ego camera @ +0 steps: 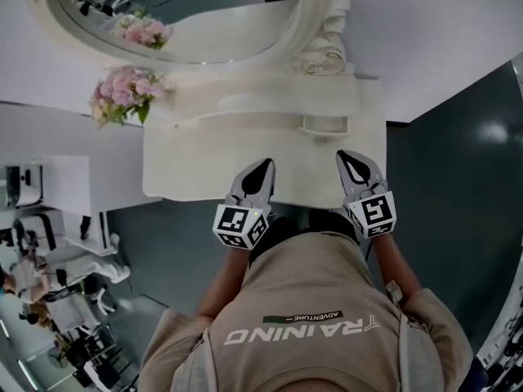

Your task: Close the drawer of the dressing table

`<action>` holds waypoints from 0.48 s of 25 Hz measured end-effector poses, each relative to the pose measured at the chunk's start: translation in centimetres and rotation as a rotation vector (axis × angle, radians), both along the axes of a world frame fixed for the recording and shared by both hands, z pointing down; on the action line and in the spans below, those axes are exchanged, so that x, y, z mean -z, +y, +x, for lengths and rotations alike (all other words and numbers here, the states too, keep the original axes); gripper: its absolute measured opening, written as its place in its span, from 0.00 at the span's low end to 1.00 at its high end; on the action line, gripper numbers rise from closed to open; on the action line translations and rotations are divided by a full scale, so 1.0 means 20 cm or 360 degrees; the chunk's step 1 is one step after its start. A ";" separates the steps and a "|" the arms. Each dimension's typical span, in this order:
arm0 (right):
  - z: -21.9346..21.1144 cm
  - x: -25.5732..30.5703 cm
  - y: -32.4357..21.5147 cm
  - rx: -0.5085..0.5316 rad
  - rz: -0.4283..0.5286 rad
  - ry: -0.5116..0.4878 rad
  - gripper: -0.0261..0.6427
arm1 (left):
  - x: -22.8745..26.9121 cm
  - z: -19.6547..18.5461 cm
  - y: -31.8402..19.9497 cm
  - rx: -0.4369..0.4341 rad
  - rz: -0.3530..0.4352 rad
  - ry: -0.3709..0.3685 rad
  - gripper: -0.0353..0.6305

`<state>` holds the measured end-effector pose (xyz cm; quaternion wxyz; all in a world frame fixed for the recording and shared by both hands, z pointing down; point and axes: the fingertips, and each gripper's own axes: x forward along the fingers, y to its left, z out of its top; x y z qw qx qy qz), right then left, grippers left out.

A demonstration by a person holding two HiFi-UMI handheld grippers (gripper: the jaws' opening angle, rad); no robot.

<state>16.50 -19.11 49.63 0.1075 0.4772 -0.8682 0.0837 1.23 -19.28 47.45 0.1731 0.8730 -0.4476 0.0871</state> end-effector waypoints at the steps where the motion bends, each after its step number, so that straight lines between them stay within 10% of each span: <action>1: 0.00 0.00 -0.03 0.0014 -0.0003 -0.0004 0.04 | 0.00 0.00 -0.01 0.0014 0.0000 -0.0005 0.08; 12: 0.00 0.05 -0.16 -0.0082 -0.0019 0.0048 0.04 | 0.06 0.00 -0.16 -0.0101 0.0045 0.0046 0.08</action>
